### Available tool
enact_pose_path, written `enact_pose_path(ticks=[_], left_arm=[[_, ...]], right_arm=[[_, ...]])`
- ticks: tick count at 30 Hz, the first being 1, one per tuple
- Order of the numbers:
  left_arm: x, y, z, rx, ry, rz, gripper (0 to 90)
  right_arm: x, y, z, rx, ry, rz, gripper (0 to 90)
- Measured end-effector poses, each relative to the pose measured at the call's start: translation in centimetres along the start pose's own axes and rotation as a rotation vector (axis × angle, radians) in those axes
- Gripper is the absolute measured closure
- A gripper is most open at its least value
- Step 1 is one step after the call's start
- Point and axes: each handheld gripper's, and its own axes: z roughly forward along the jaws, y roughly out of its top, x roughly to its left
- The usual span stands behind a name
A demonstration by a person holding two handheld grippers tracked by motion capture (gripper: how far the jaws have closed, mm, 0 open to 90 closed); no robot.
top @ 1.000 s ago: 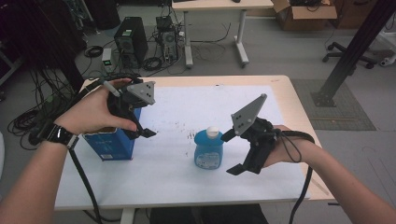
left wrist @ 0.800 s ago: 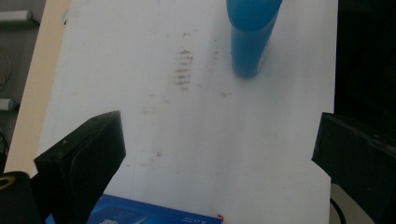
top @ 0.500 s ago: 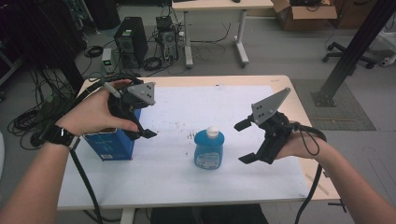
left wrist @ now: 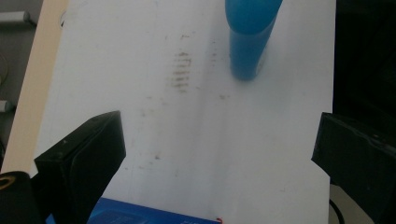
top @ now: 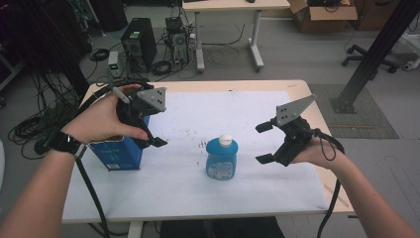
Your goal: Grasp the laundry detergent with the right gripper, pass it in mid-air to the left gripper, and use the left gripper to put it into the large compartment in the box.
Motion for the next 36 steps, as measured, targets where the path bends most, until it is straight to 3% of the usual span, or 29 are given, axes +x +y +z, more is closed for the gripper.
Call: enact_pose_path(ticks=[19,36], left_arm=[[0.2,0.0,-0.9,-0.014,0.013,0.004,3.0],[0.1,0.0,-0.8,-0.016,0.006,0.008,3.0]], right_arm=[[-1.3,-1.8,3.7,-0.038,-0.011,0.034,3.5],[-1.1,-2.2,7.0,-0.058,-0.007,0.031,3.6]])
